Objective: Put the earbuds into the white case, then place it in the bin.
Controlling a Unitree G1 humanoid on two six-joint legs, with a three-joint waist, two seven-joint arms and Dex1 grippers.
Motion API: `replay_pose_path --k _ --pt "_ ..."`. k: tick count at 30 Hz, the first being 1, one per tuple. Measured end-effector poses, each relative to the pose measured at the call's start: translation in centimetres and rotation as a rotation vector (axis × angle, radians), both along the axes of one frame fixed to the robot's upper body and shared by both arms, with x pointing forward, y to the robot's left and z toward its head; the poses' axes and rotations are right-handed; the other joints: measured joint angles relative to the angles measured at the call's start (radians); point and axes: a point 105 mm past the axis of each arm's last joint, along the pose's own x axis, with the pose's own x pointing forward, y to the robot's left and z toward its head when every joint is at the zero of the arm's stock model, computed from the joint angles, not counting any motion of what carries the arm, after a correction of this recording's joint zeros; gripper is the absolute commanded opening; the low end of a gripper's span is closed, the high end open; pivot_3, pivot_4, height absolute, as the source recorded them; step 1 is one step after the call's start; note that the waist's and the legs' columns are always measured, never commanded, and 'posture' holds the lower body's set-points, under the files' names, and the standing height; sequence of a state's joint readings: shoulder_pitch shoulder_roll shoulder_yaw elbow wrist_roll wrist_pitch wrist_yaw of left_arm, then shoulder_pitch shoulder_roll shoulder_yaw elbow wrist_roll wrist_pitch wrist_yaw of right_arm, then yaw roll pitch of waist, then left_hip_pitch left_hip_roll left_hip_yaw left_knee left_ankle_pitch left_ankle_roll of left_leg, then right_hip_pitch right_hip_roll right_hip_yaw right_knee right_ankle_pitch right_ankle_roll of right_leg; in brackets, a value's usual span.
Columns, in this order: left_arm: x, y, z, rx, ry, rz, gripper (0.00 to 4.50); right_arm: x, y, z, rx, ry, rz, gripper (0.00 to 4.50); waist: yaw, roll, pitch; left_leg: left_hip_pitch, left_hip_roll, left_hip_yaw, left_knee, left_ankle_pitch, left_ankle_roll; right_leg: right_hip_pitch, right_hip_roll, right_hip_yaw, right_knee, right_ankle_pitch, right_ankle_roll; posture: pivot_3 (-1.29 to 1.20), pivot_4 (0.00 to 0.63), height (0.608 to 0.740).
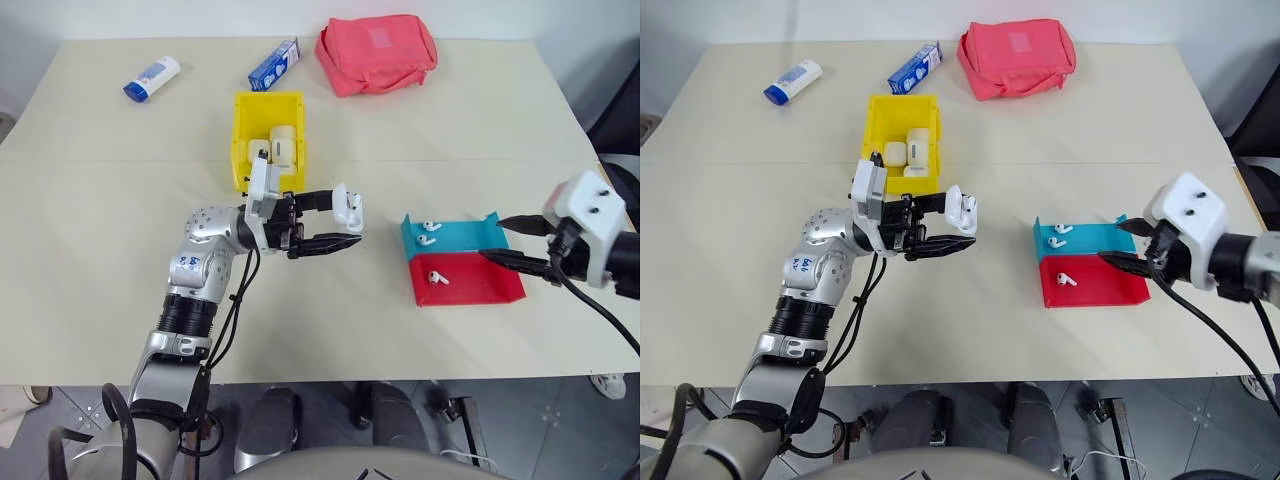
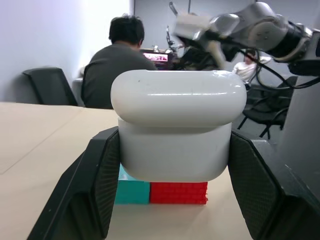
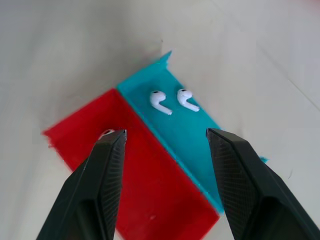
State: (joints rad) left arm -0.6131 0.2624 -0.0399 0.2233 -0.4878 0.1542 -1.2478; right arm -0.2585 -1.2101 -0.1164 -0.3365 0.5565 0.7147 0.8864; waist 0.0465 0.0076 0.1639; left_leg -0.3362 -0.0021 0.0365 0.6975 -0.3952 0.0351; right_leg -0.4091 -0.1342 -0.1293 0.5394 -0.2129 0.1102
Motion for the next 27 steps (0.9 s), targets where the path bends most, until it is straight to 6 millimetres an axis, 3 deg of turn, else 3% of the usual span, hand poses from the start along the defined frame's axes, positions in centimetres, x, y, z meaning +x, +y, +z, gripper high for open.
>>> replay_pose_path --k 6,9,10,21,27 --pt "-0.6 0.5 -0.2 0.012 -0.004 0.024 2.79 4.1 0.8 -1.0 -0.081 0.090 0.010 2.66 -0.018 0.001 0.000 -0.002 0.001 -0.001 -0.001 0.001 -0.002 0.000 0.001 -0.002 0.003 0.001 0.001 0.00 0.150 0.740" --pt "-1.0 0.4 -0.3 0.011 -0.002 0.030 2.79 6.3 1.7 -1.7 -0.117 0.129 0.019 2.05 -0.027 0.001 0.000 -0.001 0.001 0.000 -0.001 0.001 -0.002 0.000 0.001 -0.002 0.003 0.002 0.002 0.00 0.150 0.740" --pt "-1.2 0.4 -0.3 0.012 -0.004 0.032 2.79 6.9 1.9 -2.0 -0.135 0.141 0.021 2.05 -0.029 0.002 0.000 -0.001 0.001 0.000 -0.001 0.001 -0.002 0.000 0.001 -0.002 0.003 0.002 0.002 0.00 0.150 0.740" --pt "-2.0 0.6 -0.2 0.004 -0.006 0.056 2.79 10.1 3.8 -3.4 -0.240 0.188 0.094 2.05 -0.028 0.003 0.000 -0.001 0.001 0.000 -0.001 0.003 -0.005 0.000 0.002 -0.002 0.005 0.002 0.002 0.00 0.150 0.740" --pt "-2.1 0.9 -0.6 0.012 0.008 0.071 2.79 10.7 4.1 -3.8 -0.251 0.211 0.111 2.05 -0.032 0.003 0.000 0.000 0.001 0.000 -0.001 0.003 -0.005 0.000 0.002 -0.002 0.005 0.002 0.002 0.00 0.150 0.740"
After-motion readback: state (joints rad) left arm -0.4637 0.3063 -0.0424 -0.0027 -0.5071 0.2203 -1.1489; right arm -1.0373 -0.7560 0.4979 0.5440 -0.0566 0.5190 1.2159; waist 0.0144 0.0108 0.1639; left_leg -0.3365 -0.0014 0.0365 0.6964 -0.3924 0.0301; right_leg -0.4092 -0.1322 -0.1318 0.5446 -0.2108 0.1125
